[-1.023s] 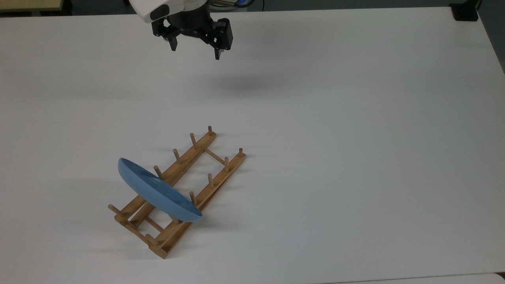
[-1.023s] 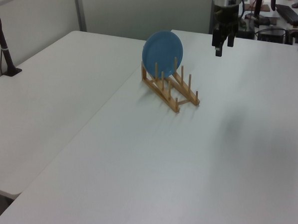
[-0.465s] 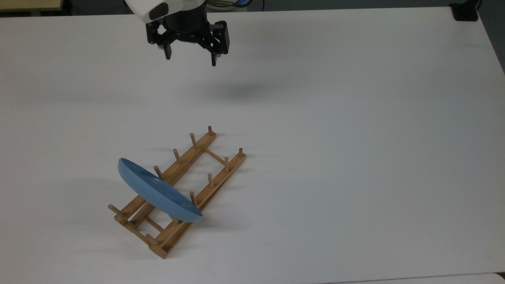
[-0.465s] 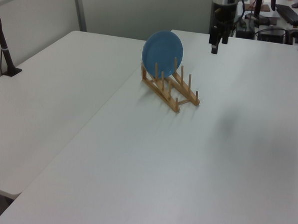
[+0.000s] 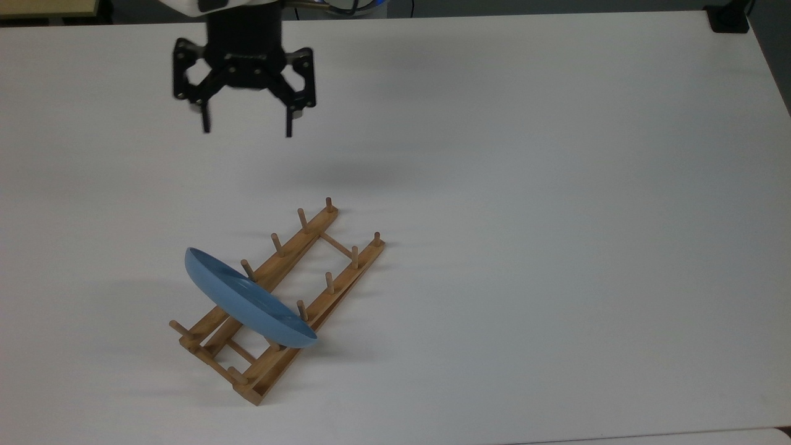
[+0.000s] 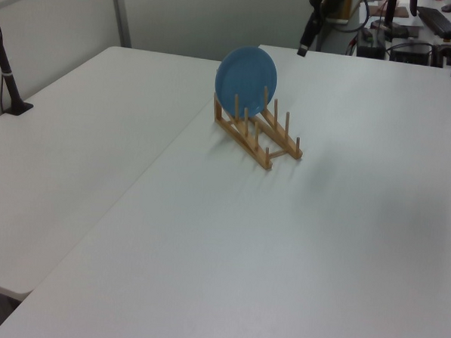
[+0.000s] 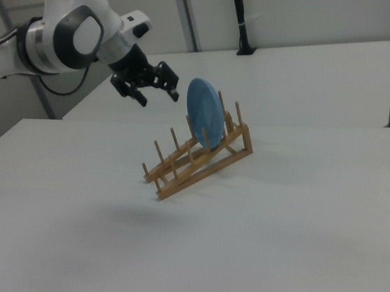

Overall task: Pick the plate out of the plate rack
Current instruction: 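Move the open gripper down toward the rim of the blue plate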

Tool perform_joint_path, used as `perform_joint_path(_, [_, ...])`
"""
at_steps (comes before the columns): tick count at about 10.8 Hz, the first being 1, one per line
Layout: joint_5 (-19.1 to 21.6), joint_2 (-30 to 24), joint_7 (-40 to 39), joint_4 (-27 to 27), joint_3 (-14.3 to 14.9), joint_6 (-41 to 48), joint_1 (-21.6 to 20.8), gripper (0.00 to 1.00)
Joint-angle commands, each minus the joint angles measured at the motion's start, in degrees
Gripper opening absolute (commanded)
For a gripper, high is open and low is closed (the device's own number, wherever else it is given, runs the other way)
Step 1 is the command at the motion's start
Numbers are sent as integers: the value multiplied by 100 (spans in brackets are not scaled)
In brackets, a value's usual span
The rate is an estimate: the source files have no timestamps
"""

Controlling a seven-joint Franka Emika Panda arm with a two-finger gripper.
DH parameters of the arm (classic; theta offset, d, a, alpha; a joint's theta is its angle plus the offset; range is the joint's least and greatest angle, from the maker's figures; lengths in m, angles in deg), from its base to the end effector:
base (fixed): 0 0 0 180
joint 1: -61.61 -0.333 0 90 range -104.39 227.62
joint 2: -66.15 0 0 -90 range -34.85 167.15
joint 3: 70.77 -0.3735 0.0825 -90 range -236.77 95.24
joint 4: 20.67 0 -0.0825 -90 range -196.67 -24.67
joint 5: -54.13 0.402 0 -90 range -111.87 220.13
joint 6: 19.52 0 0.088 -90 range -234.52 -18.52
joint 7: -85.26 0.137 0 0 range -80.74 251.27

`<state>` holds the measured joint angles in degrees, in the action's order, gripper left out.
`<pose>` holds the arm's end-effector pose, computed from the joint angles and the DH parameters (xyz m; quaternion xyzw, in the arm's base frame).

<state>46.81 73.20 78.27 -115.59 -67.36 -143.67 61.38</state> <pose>0.6700 -0.0431 0.5979 0.9777 0.0585 0.1857 0.0790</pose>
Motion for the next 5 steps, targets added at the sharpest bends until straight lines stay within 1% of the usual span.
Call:
perform_joint_path(1, [-295, 304, -330, -36, 143, -1257, -21, 92])
perform_joint_path(2, [-462, 427, -312, -18, 177, -1618, -21, 88])
perform_joint_path(3, [-585, 594, -303, 95, 273, -1847, -21, 84])
perform_joint_path(5, [-971, 1024, -294, 385, 362, -2129, -30, 83])
